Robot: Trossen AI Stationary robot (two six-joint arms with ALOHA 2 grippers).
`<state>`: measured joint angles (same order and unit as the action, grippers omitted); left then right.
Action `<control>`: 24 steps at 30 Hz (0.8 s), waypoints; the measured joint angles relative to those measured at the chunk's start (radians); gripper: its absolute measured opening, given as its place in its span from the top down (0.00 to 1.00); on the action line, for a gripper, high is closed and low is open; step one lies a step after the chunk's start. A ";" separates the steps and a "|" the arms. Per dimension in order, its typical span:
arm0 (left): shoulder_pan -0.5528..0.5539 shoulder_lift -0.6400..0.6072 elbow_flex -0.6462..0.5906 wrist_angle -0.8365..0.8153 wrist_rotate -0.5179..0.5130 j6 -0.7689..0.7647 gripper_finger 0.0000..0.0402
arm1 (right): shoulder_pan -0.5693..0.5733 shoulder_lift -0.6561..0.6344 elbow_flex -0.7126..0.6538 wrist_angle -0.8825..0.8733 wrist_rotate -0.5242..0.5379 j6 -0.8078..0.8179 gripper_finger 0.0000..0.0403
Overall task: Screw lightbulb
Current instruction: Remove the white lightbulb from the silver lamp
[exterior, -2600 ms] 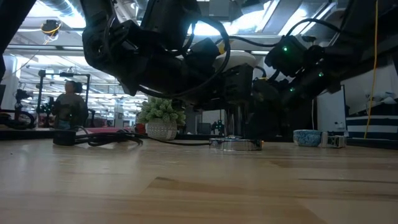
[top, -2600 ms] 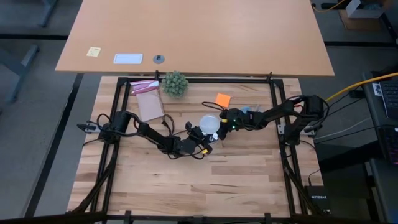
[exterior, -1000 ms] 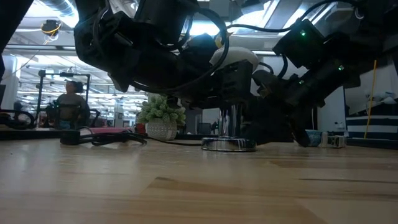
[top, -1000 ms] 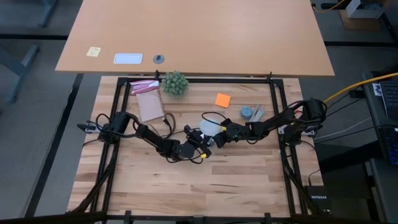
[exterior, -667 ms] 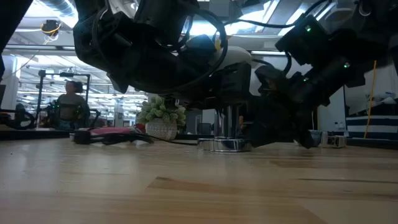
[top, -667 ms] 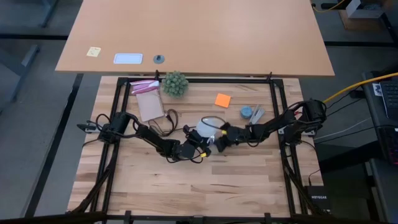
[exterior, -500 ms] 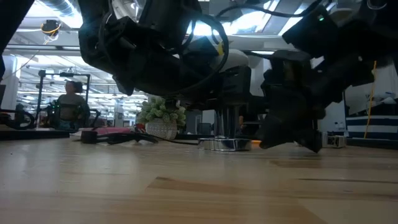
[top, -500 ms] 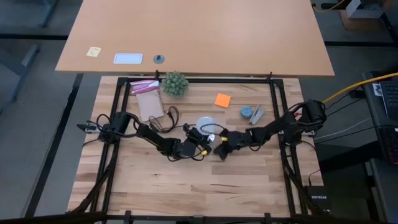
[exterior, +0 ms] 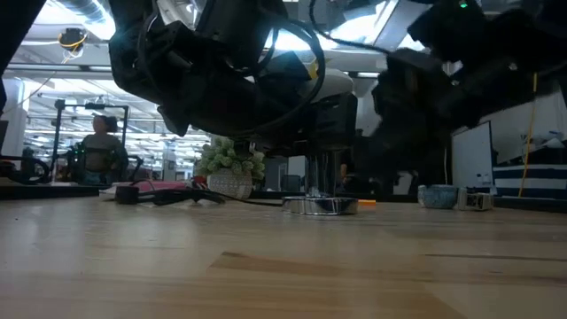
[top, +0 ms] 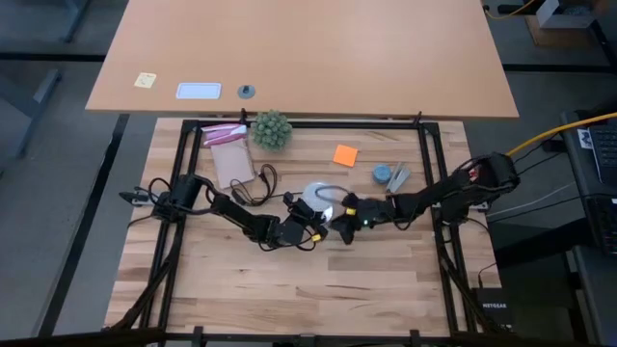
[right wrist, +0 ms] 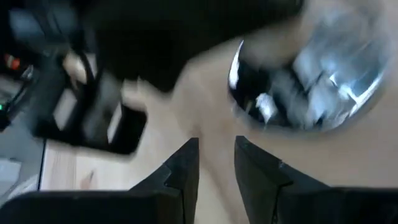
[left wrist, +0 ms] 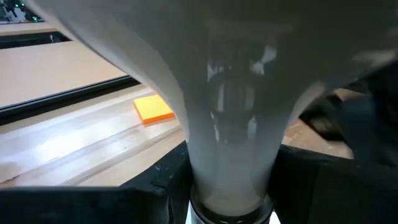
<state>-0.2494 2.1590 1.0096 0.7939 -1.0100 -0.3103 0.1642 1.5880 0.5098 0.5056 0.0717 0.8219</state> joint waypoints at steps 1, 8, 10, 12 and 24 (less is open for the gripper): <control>-0.002 0.000 0.000 0.000 0.000 0.002 0.62 | -0.011 -0.026 0.000 -0.013 0.004 -0.022 0.75; -0.007 0.000 0.000 0.002 0.001 0.021 0.62 | -0.081 -0.255 0.000 -0.202 0.102 -0.174 0.75; -0.008 0.000 0.000 0.002 0.001 0.022 0.62 | -0.100 -0.315 0.000 -0.251 0.181 -0.200 0.75; -0.008 0.000 0.000 0.002 0.003 0.022 0.62 | -0.120 -0.361 0.000 -0.292 0.232 -0.224 0.75; -0.009 -0.001 -0.001 0.001 0.007 0.012 0.62 | -0.219 -0.188 0.000 -0.197 0.217 -0.251 0.75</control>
<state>-0.2587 2.1582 1.0088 0.7951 -1.0031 -0.2985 -0.0551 1.4000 0.5095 0.3084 0.2890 0.5713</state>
